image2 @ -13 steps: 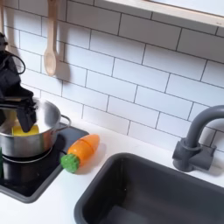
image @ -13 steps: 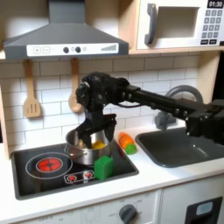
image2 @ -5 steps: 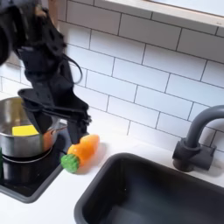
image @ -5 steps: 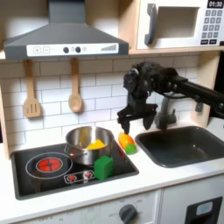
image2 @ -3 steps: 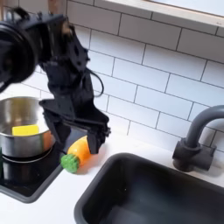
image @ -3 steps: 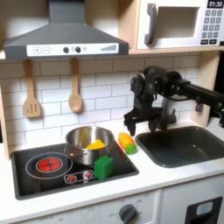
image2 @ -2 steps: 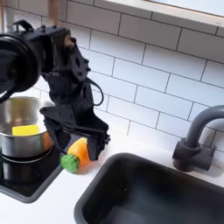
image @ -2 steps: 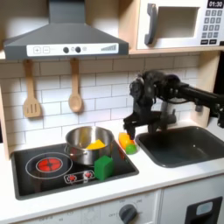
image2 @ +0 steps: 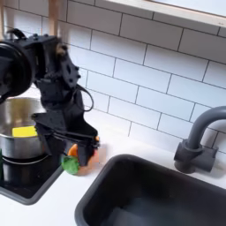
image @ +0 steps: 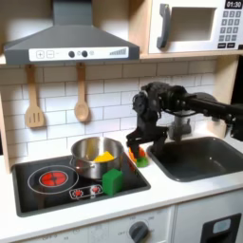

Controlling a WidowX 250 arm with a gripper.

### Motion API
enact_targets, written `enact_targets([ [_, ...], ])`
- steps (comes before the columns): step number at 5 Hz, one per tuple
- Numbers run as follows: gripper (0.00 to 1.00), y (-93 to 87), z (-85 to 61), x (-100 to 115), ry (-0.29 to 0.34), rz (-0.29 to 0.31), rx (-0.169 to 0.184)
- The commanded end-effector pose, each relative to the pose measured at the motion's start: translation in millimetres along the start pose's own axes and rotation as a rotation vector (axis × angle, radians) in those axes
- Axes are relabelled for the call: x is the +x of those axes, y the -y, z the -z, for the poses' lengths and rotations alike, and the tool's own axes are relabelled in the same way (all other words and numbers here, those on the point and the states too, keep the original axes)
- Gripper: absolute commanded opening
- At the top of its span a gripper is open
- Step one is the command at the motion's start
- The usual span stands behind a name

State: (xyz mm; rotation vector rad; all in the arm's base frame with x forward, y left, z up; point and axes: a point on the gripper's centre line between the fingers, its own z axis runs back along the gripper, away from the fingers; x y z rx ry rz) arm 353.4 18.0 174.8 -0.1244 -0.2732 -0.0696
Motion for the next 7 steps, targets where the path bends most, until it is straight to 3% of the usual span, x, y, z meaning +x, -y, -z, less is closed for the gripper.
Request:
enact_targets([
  [1, 1.0, -6.9, 9.5, 0, -0.027, -0.004, -0.023],
  [2, 1.0, -5.7, 15.6, 2, -0.04, 0.003, -0.033],
  [4, 1.0, -5.7, 14.4, 21, -0.034, 0.018, -0.02],
  [7, 1.0, 8.1, 32.7, 36, -0.073, 0.057, 0.003],
])
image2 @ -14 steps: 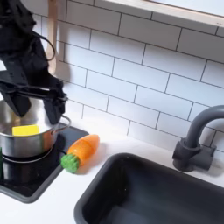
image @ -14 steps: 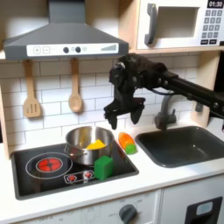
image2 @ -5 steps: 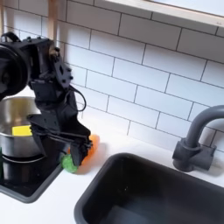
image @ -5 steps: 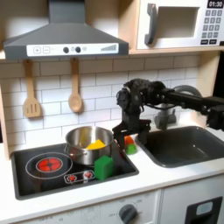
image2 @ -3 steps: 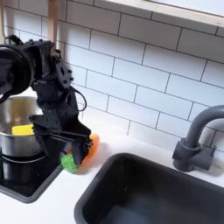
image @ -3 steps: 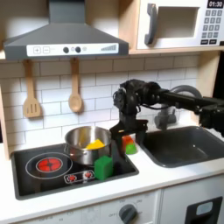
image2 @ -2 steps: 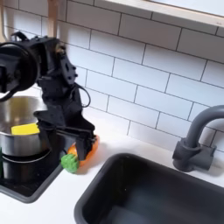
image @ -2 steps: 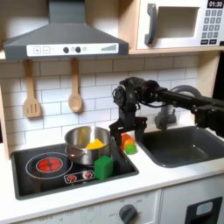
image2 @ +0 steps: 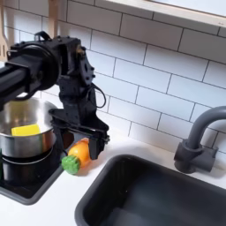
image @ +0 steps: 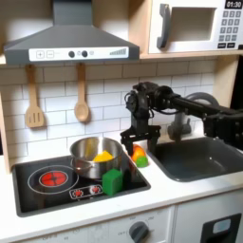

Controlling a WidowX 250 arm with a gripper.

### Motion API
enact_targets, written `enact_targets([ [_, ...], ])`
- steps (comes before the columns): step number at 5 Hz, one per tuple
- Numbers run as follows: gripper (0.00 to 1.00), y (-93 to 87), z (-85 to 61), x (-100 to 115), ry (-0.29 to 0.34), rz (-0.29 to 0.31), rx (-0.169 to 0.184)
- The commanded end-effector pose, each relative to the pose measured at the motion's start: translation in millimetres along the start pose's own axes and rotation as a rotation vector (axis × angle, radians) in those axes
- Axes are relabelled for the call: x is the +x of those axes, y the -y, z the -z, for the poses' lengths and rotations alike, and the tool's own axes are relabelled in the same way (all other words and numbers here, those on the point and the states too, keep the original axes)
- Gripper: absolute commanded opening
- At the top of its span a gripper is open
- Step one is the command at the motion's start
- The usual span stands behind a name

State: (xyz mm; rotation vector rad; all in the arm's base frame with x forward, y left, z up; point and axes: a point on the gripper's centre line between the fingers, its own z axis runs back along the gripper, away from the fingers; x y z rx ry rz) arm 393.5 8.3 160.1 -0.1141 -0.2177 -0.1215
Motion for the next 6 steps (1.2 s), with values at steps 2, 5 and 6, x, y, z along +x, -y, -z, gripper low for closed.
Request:
enact_targets([
  [2, 1.0, 0.8, 16.1, -3, -0.035, -0.009, -0.004],
  [5, 0.0, 3.5, 3.5, 0, 0.004, -0.009, 0.004],
  [6, 0.0, 1.4, -14.9, -6, 0.053, -0.041, 0.006],
])
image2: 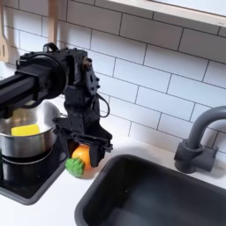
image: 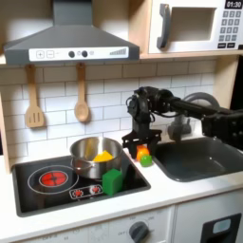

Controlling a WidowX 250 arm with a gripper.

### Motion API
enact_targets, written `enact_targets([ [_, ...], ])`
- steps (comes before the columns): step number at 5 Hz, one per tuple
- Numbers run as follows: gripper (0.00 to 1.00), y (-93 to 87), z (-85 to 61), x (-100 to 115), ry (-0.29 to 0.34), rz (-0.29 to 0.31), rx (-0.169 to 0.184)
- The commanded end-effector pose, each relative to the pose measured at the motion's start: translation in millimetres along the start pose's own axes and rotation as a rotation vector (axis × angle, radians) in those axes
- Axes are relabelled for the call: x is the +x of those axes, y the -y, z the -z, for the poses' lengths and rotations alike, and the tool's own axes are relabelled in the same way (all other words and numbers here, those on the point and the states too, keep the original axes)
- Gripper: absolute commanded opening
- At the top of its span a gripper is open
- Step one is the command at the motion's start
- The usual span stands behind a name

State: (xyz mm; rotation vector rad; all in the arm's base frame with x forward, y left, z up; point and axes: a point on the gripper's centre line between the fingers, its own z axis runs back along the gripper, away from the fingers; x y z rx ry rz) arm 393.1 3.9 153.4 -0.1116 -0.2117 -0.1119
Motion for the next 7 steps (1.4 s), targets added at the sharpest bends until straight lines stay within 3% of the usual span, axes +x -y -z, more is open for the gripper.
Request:
enact_targets([
  [1, 0.0, -1.6, -48.7, -8, 0.107, -0.037, 0.012],
  [2, 0.0, -15.3, -68.1, -13, 0.144, -0.072, 0.013],
  [3, 0.0, -32.8, -78.8, -23, 0.169, -0.129, -0.014],
  [5, 0.0, -55.7, -92.9, -34, 0.191, -0.187, -0.046],
  [7, 0.0, -83.1, -93.0, -48, 0.181, -0.249, -0.072],
])
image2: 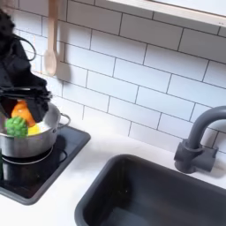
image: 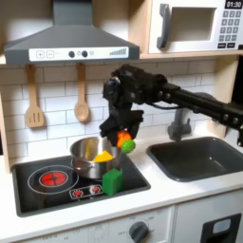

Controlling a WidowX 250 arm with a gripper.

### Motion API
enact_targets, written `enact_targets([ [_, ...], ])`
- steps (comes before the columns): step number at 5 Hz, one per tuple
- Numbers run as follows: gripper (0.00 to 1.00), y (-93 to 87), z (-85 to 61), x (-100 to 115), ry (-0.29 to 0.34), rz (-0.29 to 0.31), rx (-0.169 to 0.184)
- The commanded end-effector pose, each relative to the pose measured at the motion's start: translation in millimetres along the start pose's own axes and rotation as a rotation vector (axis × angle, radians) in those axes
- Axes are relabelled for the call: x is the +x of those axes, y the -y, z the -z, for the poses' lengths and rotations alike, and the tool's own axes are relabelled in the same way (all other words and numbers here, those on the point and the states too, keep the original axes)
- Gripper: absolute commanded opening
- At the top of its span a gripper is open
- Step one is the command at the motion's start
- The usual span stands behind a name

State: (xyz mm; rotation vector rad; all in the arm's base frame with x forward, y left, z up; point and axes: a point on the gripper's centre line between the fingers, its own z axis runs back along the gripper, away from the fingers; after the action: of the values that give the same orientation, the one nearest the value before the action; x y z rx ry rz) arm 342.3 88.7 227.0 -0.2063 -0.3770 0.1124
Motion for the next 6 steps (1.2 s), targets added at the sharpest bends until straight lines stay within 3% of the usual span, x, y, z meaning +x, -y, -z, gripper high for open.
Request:
enact_targets([
  [1, 0.0, -23.6, -8.0, -2, 0.007, -0.053, -0.019],
  [2, 0.0, -28.1, -7.5, -7, -0.016, -0.06, -0.019],
  [3, 0.0, -30.3, -9.0, -6, 0.001, -0.075, -0.024],
  [4, 0.0, -45.2, -5.6, 3, -0.031, -0.077, -0.005],
  [5, 0.0, -47.9, -3.5, 11, -0.01, -0.097, -0.037],
  [6, 0.0, -50.8, -3.5, 19, -0.024, -0.088, -0.018],
])
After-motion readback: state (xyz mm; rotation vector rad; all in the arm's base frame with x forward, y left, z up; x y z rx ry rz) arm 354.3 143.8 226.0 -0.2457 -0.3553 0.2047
